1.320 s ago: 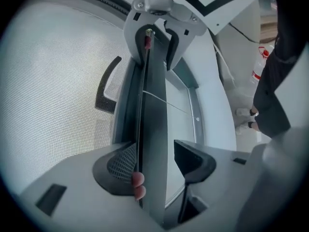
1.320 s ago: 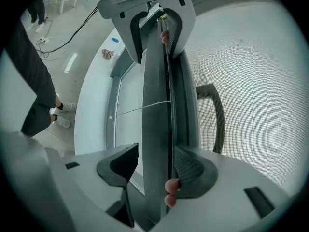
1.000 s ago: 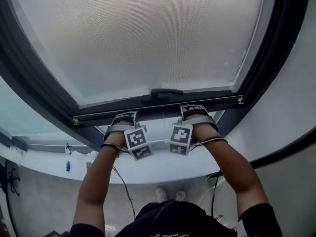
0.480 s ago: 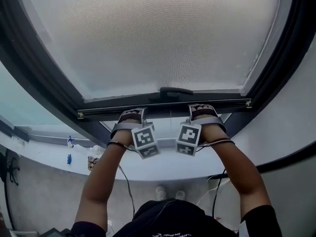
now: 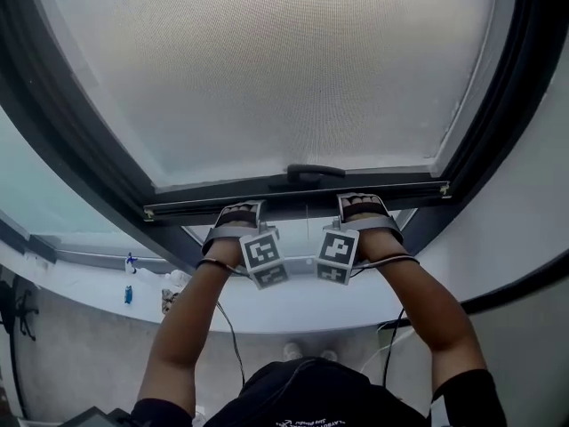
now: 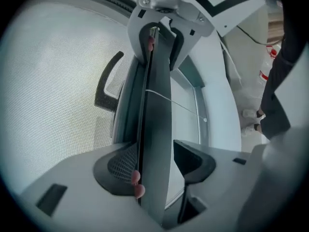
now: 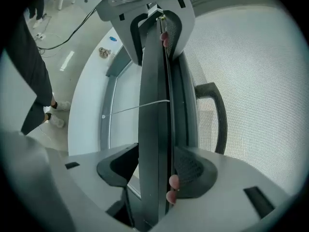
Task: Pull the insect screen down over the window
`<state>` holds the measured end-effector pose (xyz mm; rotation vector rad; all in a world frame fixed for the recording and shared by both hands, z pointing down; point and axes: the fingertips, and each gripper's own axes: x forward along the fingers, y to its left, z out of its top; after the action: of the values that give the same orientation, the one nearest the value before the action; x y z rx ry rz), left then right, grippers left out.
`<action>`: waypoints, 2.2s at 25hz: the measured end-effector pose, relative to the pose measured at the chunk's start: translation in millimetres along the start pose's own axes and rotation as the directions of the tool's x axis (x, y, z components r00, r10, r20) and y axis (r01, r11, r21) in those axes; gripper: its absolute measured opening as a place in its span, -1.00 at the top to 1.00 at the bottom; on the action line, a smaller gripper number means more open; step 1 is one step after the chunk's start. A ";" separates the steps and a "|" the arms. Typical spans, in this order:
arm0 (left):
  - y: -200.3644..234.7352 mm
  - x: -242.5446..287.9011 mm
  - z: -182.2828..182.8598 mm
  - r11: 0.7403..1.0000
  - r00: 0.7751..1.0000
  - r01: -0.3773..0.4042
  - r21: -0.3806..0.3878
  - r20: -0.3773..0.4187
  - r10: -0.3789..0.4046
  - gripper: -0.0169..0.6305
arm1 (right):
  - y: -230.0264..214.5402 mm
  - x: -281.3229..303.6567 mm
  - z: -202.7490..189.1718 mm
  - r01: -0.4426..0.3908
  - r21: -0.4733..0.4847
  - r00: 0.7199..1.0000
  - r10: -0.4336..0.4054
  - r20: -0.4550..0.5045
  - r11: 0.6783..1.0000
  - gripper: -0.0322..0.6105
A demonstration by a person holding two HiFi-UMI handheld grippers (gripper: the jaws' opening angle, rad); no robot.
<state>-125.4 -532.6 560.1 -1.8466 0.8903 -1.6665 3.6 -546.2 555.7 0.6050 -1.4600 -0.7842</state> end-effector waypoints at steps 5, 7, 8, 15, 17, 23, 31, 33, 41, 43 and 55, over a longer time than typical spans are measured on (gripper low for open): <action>7.4 0.3 -0.1 0.999 0.999 0.031 -0.029 0.030 -0.030 0.33 | -6.3 -5.4 -0.5 -0.029 0.007 0.999 0.028 0.039 1.000 0.24; 8.1 -0.5 -0.1 0.999 0.999 0.041 -0.023 0.016 -0.041 0.37 | -9.4 -7.6 -0.6 -0.038 0.002 0.998 0.038 0.041 0.999 0.33; 7.9 -0.5 -0.2 0.999 0.999 0.040 -0.019 0.011 -0.040 0.37 | -9.5 -7.6 -0.7 -0.037 -0.008 0.999 0.037 0.032 0.999 0.33; 8.0 0.5 -2.6 1.000 1.000 0.010 0.008 0.003 -0.010 0.37 | -8.8 -7.1 -1.0 -0.023 -0.027 1.000 0.023 0.010 0.999 0.33; 9.1 -3.5 -3.0 0.999 1.000 -0.028 0.034 -0.013 0.028 0.37 | -7.8 -8.0 -1.5 -0.021 -0.030 1.000 0.021 0.010 0.999 0.33; 24.2 -25.3 6.5 0.995 0.995 -0.094 -0.029 0.030 0.094 0.37 | -21.1 -31.8 3.4 -0.033 0.104 0.991 0.019 0.133 0.994 0.33; 48.6 -107.6 38.7 0.885 0.931 0.022 -0.466 0.332 0.152 0.37 | -69.8 -122.5 3.3 -0.076 0.524 0.878 -0.193 0.438 0.848 0.33; 55.8 -127.1 44.2 0.838 0.897 -0.007 -0.546 0.368 0.247 0.37 | -77.8 -146.8 2.3 -0.117 0.613 0.823 -0.270 0.500 0.781 0.33; 53.5 -192.2 43.7 0.629 0.776 -0.080 -0.773 0.348 0.526 0.70 | -67.2 -203.1 1.2 -0.141 0.780 0.692 -0.503 0.518 0.610 0.60; 47.2 -203.3 40.7 0.595 0.766 -0.067 -0.801 0.341 0.545 0.85 | -61.2 -211.8 -0.9 -0.140 0.807 0.680 -0.537 0.499 0.573 0.73; -20.9 -243.0 0.9 0.470 0.753 0.014 -0.883 0.318 0.576 0.94 | 14.1 -249.8 1.7 -0.231 0.890 0.729 -0.536 0.426 0.393 0.89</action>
<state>-131.2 -337.9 413.4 -2.3712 1.8008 -0.2458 16.3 -343.8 409.3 1.4611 -2.5990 -0.2130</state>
